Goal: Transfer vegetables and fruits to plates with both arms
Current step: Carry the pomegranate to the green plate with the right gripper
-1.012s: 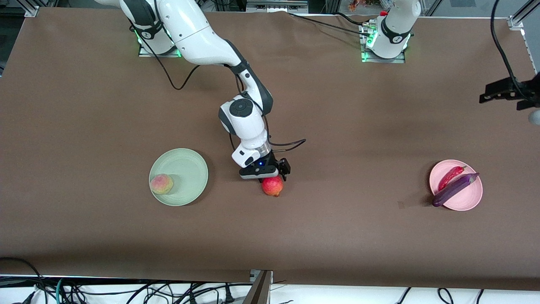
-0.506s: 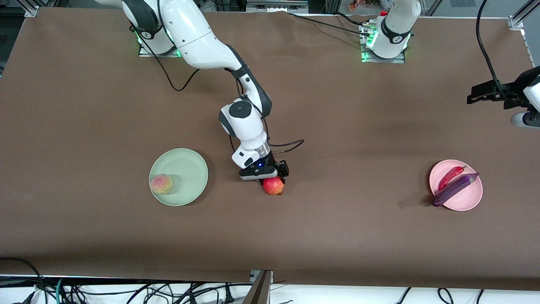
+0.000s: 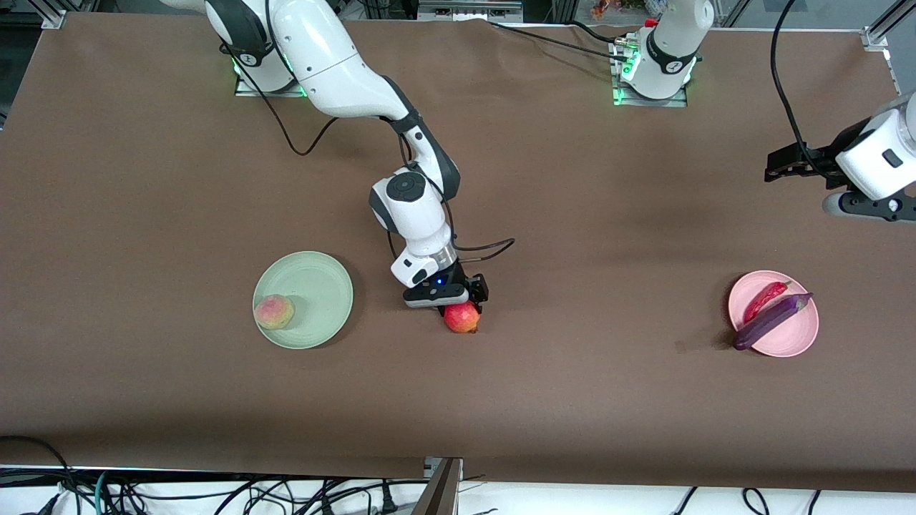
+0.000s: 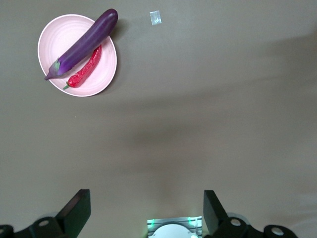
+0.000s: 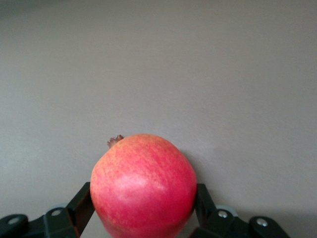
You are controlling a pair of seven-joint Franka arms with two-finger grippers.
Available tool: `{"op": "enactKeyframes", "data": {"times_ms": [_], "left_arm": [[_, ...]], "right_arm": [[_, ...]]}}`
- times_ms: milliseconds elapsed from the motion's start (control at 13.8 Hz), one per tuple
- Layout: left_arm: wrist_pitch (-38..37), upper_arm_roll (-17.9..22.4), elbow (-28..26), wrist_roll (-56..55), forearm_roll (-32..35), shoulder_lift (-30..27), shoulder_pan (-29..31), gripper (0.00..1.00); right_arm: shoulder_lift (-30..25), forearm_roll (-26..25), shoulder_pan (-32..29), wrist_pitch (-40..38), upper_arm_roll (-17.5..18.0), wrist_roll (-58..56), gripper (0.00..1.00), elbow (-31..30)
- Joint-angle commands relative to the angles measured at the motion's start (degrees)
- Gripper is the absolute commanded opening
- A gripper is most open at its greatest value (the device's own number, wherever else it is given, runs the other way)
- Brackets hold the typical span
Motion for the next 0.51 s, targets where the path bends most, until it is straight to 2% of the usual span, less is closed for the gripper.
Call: {"op": "enactKeyframes", "data": {"times_ms": [0, 217, 361, 434], "left_arm": [[3.26, 5.90, -4.24, -2.86, -1.56, -3.40, -5.41, 1.00], [8.35, 6.87, -8.36, -2.86, -3.48, -4.63, -5.68, 1.00], [10.48, 10.46, -11.00, -3.04, -3.85, -5.95, -9.52, 1.00], [10.13, 11.70, -10.58, -3.91, -3.85, -6.04, -10.68, 1.00]], "right_arm": [[-7.35, -0.38, -0.13, -13.83, 0.01, -0.15, 0.01, -0.59], [-11.06, -0.90, -0.66, -24.75, -2.44, -1.72, 0.01, -0.76], [-12.82, -0.82, -0.75, -30.73, -6.13, -9.24, 0.01, -1.55], [-13.43, -0.38, -0.84, -33.80, -8.76, -14.86, 0.01, -2.42]]}}
